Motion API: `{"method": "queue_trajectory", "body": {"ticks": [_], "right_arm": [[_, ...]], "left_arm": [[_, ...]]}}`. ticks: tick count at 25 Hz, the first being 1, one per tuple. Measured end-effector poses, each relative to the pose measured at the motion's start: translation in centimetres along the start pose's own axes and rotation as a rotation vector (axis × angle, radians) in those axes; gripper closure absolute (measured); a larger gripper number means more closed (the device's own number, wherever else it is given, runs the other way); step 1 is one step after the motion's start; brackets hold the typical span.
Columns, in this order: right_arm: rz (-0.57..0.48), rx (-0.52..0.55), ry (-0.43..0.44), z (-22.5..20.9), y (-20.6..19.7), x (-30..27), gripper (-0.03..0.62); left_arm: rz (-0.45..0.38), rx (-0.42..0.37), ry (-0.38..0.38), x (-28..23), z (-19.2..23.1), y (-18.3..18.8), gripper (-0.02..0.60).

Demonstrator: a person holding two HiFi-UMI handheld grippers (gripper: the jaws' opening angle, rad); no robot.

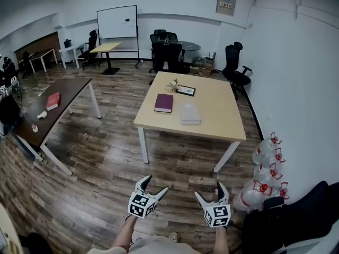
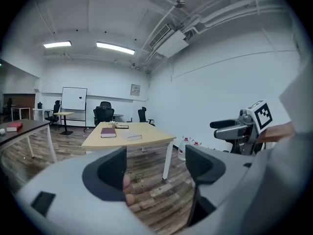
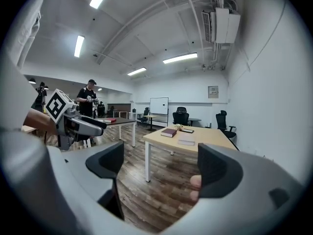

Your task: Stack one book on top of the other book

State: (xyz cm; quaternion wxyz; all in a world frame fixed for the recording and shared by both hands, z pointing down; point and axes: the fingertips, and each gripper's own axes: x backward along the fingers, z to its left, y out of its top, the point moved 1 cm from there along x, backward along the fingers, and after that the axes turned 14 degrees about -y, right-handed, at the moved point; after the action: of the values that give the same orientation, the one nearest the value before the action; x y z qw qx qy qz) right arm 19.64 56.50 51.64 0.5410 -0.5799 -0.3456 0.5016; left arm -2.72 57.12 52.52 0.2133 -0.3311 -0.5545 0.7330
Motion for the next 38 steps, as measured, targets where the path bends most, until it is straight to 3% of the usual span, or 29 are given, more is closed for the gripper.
{"method": "queue_trajectory", "body": {"ticks": [14, 38], "right_arm": [[-0.008, -0.024, -0.054, -2.7, -0.5, -0.4, 0.138], [0.018, -0.059, -0.039, -7.7, -1.9, -5.0, 0.154]], "left_arm": [[-0.013, -0.007, 0.012, -1.4, 0.0, 0.8, 0.213], [-0.012, 0.006, 0.065, -7.7, 1.7, 1.6, 0.213]]}}
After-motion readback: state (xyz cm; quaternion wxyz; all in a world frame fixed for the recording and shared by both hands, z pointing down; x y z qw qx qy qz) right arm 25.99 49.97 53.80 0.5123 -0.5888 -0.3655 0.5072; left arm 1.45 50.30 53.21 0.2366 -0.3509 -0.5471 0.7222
